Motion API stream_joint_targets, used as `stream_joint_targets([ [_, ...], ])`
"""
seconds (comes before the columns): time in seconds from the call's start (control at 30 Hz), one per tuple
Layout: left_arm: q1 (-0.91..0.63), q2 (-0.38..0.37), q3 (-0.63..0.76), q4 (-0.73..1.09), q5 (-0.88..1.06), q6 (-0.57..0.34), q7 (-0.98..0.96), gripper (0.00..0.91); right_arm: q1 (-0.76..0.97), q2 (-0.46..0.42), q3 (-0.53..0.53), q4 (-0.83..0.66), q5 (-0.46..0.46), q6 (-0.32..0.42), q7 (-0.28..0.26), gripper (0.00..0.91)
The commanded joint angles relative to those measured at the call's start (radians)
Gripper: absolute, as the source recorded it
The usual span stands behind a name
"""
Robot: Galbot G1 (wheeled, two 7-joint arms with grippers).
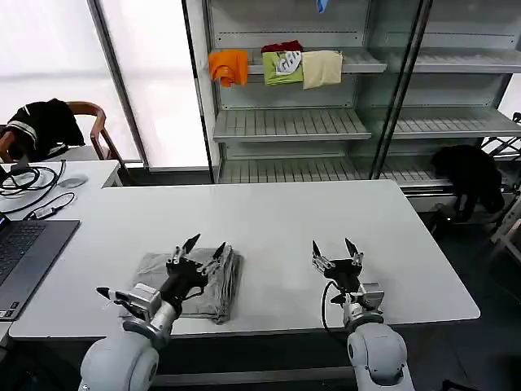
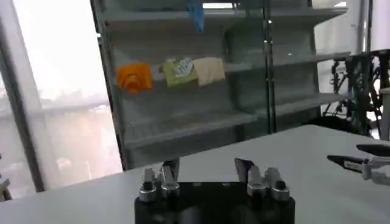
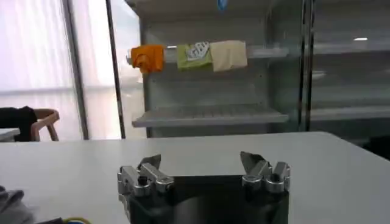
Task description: Fold and organize the clothes.
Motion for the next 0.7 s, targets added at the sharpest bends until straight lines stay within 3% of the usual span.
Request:
stream_joint_targets([
  [0.03,0.059,0.082,-0.337,0.097,-0.161,-0.003,0.043,0.907,-0.002,-0.001,-0.001,-0.001,-0.003,0.0,-0.002,0.907],
  [0.27,0.101,0.157,-0.462,0.31,-0.277,-0.051,0.039,0.907,0.003,0.0,-0.006,0.003,-0.002,-0.012,-0.006,0.907],
  [0.7,0.081,0.11,-0.413,0.371,-0.272,-0.059,0.03,0.907,0.032,0.001,-0.019,-0.036,-0.004,-0.028,-0.01,0.907],
])
